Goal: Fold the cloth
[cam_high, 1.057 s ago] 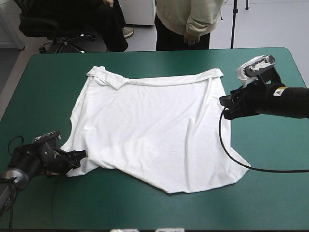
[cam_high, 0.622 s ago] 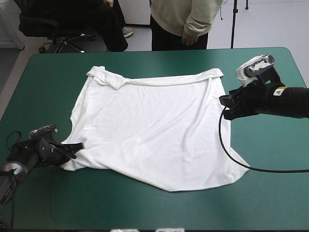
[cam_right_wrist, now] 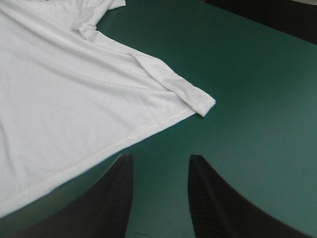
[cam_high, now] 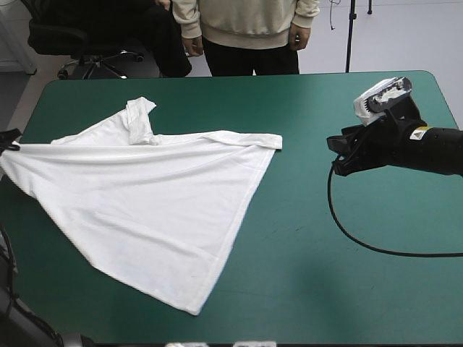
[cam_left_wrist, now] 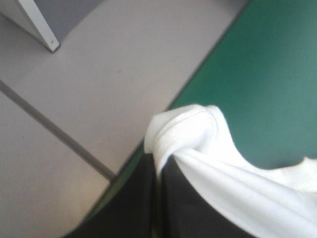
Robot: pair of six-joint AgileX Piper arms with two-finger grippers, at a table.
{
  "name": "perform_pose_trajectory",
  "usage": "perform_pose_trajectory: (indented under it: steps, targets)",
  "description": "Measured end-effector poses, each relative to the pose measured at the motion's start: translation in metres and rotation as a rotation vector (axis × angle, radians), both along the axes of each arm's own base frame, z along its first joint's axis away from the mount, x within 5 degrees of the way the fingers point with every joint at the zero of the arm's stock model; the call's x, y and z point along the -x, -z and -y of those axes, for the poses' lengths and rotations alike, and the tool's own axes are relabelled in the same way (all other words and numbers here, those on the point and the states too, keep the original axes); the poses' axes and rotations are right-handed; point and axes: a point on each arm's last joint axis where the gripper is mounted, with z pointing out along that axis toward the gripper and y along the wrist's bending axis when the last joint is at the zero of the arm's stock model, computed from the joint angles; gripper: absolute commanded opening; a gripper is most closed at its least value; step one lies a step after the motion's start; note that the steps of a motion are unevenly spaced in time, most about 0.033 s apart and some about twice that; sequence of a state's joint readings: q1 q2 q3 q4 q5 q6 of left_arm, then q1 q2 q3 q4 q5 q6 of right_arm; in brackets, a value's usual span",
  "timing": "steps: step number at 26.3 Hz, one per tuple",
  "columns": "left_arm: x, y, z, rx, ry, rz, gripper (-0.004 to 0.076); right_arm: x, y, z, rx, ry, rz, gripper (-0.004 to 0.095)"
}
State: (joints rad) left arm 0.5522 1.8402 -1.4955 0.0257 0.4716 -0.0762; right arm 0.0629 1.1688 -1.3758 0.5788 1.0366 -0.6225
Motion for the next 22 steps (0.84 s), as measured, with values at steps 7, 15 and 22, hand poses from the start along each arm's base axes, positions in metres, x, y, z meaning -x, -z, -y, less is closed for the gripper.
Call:
perform_pose_trajectory:
  steps: [7,15,22]
  targets:
    - [-0.078,0.023,-0.040,-0.002,0.016,-0.011,0.0086,0.000,0.000,0.000,0.007,-0.003,0.009,0.0347]
    - [-0.084,0.040,-0.045,0.015,0.044,-0.104,0.0524,-0.001,0.000,0.000,0.013,-0.005,0.019,0.0347]
    - [-0.052,-0.042,-0.025,-0.025,0.110,-0.078,0.0471,-0.001,0.000,0.000,0.013,-0.005,0.020,0.0347]
